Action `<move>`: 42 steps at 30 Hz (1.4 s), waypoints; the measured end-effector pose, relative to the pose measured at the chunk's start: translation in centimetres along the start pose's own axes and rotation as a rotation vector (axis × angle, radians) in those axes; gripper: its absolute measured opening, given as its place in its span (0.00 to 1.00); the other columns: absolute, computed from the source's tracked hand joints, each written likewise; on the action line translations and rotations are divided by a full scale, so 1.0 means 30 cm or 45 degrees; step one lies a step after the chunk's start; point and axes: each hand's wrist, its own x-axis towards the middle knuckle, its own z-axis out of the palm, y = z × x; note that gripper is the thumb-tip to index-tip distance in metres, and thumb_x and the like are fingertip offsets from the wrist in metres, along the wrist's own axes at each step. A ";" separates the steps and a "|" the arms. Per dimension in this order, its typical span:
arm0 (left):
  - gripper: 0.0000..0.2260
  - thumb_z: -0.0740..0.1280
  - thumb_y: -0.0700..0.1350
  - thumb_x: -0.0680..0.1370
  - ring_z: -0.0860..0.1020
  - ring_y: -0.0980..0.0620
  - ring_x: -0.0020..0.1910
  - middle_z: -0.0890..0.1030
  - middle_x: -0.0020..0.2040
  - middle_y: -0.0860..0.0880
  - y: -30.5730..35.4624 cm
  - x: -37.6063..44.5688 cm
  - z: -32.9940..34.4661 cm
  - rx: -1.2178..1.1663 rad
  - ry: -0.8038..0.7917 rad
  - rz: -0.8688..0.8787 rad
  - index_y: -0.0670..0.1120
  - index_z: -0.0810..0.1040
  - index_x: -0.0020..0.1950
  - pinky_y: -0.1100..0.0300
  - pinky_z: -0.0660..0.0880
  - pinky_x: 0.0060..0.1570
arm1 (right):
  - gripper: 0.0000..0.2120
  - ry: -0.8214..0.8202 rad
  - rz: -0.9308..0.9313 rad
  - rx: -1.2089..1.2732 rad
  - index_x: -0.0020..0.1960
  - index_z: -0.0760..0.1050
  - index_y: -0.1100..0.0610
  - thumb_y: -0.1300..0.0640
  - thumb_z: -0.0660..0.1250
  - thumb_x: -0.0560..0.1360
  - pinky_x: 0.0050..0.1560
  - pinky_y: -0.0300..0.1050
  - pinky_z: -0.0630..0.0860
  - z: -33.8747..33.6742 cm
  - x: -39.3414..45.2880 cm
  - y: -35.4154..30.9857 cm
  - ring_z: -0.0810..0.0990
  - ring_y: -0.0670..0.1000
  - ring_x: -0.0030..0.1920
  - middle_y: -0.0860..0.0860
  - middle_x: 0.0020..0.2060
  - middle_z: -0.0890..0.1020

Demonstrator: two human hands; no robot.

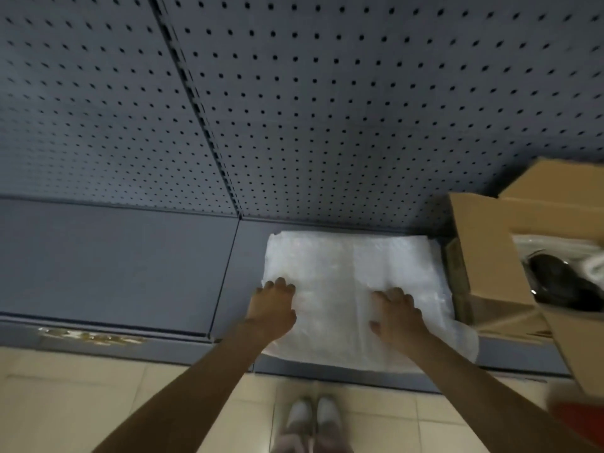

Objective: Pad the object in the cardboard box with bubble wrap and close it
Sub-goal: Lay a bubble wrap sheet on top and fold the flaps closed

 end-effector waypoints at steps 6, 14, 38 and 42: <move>0.23 0.62 0.50 0.78 0.69 0.44 0.65 0.68 0.67 0.45 -0.096 0.021 0.021 -0.060 0.084 -0.094 0.47 0.64 0.71 0.50 0.68 0.62 | 0.28 0.096 -0.101 0.012 0.73 0.58 0.48 0.46 0.62 0.75 0.63 0.54 0.67 0.044 0.036 -0.084 0.61 0.60 0.67 0.58 0.70 0.59; 0.19 0.63 0.50 0.78 0.69 0.43 0.64 0.69 0.65 0.44 -0.272 -0.001 0.007 -0.166 0.096 -0.309 0.46 0.68 0.67 0.48 0.71 0.60 | 0.30 0.065 -0.233 0.049 0.73 0.59 0.49 0.44 0.64 0.74 0.65 0.53 0.66 0.053 0.063 -0.251 0.62 0.60 0.66 0.57 0.68 0.61; 0.27 0.76 0.38 0.64 0.79 0.38 0.54 0.78 0.52 0.40 -0.358 0.024 0.010 -1.448 0.263 -0.814 0.36 0.73 0.60 0.48 0.78 0.50 | 0.16 0.149 0.496 1.419 0.59 0.78 0.64 0.59 0.70 0.73 0.58 0.56 0.77 -0.018 0.035 -0.019 0.80 0.62 0.53 0.62 0.52 0.82; 0.18 0.72 0.34 0.72 0.77 0.39 0.53 0.78 0.53 0.39 -0.319 -0.023 -0.069 -1.569 0.130 -0.700 0.34 0.76 0.60 0.54 0.71 0.48 | 0.15 0.104 0.421 1.426 0.59 0.78 0.62 0.60 0.69 0.73 0.56 0.54 0.78 -0.079 -0.001 -0.024 0.81 0.61 0.51 0.60 0.49 0.82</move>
